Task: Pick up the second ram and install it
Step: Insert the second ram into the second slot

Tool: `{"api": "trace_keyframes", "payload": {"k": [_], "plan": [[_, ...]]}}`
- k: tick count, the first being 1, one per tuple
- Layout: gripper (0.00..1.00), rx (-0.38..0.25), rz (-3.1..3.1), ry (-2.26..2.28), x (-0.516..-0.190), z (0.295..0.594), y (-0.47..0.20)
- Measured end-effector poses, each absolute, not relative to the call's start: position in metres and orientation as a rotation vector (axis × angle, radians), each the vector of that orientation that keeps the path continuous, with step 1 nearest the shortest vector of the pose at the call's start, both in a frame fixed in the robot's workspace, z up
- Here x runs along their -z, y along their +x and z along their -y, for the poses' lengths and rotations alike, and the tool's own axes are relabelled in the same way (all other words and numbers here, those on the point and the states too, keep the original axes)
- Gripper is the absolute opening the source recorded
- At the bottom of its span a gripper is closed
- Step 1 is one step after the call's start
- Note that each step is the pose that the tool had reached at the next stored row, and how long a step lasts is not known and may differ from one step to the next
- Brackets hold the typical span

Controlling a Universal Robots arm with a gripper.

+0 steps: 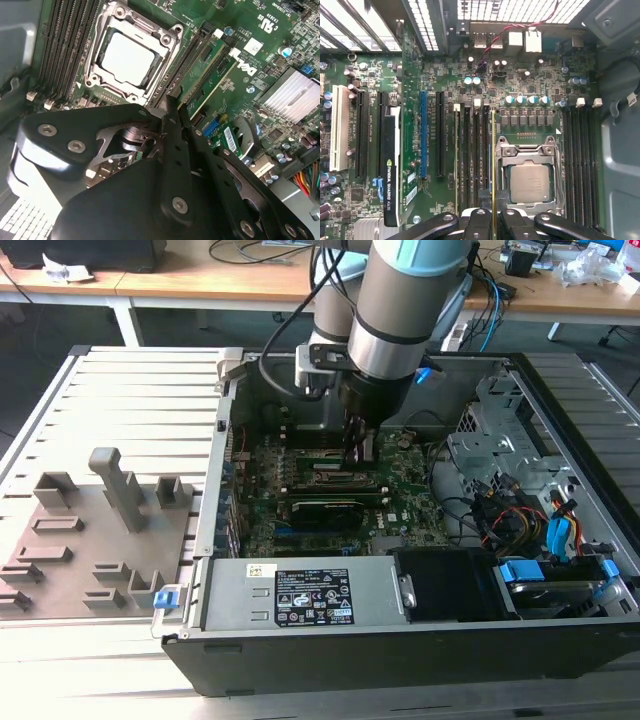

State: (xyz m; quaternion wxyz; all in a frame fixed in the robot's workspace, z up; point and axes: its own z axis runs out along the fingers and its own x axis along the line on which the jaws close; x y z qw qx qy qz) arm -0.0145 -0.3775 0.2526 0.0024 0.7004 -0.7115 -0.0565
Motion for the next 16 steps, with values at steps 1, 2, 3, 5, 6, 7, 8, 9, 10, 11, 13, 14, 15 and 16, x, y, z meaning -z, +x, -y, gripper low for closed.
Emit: {"api": "trace_keyframes", "payload": {"k": [1, 2, 3, 5, 6, 7, 8, 9, 10, 11, 13, 14, 15, 16], "plan": [[0.14, 0.177, 2.232, 2.197, -0.25, 0.378, -0.014], [0.14, 0.177, 2.232, 2.197, -0.249, 0.379, -0.014], [0.14, 0.178, 2.232, 2.197, -0.247, 0.381, -0.015], [0.14, 0.178, 2.232, 2.197, -0.245, 0.385, -0.016], [0.14, 0.178, 2.232, 2.197, -0.244, 0.386, -0.017], [0.14, 0.178, 2.232, 2.197, -0.243, 0.386, -0.018], [0.14, 0.178, 2.232, 2.197, -0.241, 0.386, -0.019], [0.14, 0.178, 2.232, 2.197, -0.239, 0.386, -0.019], [0.14, 0.178, 2.232, 2.197, -0.236, 0.386, -0.02], [0.14, 0.178, 2.232, 2.197, -0.235, 0.386, -0.02], [0.14, 0.178, 2.232, 2.197, -0.232, 0.386, -0.022], [0.14, 0.178, 2.232, 2.198, -0.231, 0.386, -0.022], [0.14, 0.178, 2.232, 2.197, -0.23, 0.386, -0.022], [0.14, 0.178, 2.232, 2.197, -0.23, 0.386, -0.022]]}}
